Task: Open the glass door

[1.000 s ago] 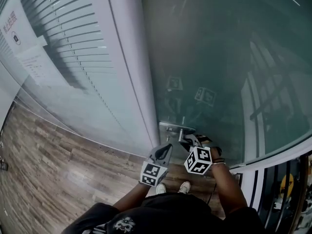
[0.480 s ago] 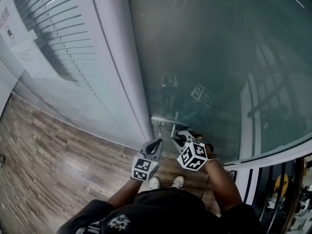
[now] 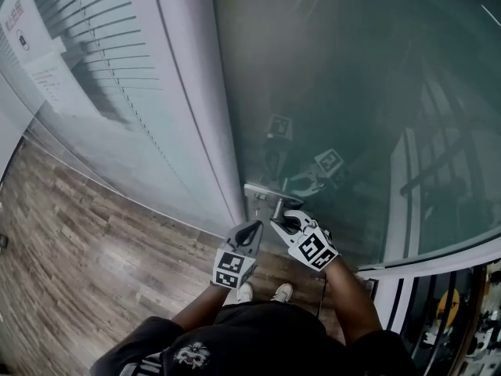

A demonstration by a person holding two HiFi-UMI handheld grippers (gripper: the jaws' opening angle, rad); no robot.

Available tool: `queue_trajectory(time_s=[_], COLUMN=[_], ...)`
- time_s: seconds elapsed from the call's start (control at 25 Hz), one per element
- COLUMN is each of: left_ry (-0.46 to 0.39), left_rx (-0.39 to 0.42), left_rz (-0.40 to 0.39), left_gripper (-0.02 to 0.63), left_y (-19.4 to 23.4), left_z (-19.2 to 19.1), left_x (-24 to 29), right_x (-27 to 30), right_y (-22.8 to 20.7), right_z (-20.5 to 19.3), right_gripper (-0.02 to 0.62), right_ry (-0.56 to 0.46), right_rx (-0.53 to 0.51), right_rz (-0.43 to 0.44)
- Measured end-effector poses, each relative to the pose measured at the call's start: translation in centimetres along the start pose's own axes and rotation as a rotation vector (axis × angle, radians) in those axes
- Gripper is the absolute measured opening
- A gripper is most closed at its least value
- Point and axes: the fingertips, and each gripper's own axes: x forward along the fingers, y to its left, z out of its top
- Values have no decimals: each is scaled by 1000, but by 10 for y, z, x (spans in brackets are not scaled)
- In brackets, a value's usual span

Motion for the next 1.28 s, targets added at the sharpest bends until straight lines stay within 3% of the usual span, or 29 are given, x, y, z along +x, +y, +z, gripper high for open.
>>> queue_trajectory(time_s=[0.64, 1.0, 1.28], left_ry=[8, -21, -19], left_rx=[31, 29, -6], left_rz=[72, 152, 153], left_gripper=[6, 6, 6], left_y=[-13, -12, -43], left_z=[12, 27, 80], left_x=[22, 53, 75], right_x=[10, 21, -8], right_y=[-40, -85, -143], right_z=[-7, -19, -3], right_gripper=[40, 40, 37], right_ry=[9, 21, 52], right_rx=[16, 50, 96], right_rz=[-26, -56, -74])
